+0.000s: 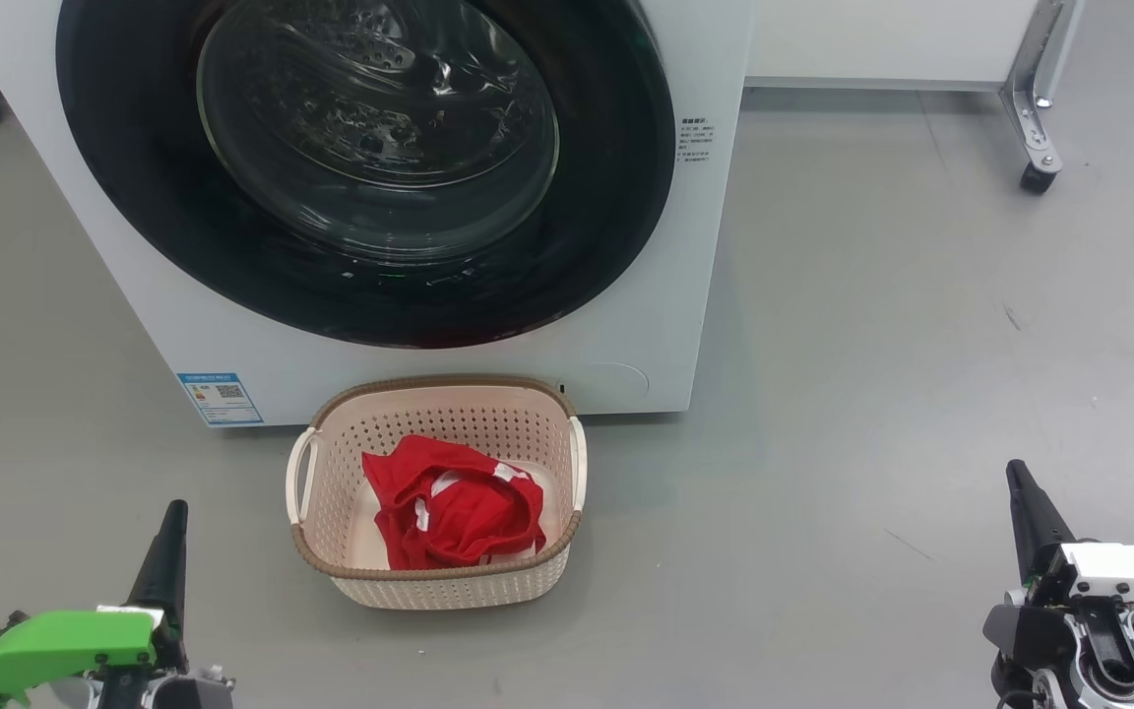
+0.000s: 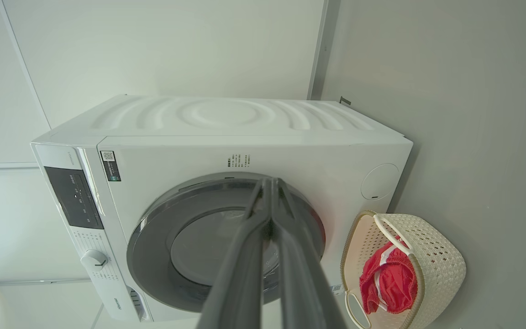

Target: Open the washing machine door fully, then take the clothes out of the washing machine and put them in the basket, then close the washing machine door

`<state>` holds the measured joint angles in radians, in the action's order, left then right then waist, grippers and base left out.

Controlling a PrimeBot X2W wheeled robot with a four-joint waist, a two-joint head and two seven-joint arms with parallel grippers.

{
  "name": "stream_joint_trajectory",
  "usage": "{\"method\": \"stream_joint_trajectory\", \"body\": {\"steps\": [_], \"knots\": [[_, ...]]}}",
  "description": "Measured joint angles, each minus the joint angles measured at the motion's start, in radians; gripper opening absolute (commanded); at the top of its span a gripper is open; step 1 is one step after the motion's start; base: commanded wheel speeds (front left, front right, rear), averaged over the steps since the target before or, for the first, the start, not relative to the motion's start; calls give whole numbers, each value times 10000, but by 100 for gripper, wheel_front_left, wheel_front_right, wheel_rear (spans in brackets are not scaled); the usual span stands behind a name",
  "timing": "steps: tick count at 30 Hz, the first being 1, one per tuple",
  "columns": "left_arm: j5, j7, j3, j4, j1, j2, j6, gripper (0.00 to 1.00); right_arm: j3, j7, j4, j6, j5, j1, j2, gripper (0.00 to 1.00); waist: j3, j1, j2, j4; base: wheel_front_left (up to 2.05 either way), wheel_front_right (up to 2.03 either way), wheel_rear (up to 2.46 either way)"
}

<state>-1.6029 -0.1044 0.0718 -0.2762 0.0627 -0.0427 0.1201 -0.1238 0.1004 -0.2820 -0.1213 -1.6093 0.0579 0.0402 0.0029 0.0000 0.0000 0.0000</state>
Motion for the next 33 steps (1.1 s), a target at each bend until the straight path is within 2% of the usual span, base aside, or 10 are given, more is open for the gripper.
{"method": "stream_joint_trajectory", "body": {"steps": [33], "knots": [[0, 0, 8, 2, 0, 2, 0, 0, -8, 0, 8, 0, 0, 1, 0, 0, 1, 0, 0, 0, 0, 0, 0]]}}
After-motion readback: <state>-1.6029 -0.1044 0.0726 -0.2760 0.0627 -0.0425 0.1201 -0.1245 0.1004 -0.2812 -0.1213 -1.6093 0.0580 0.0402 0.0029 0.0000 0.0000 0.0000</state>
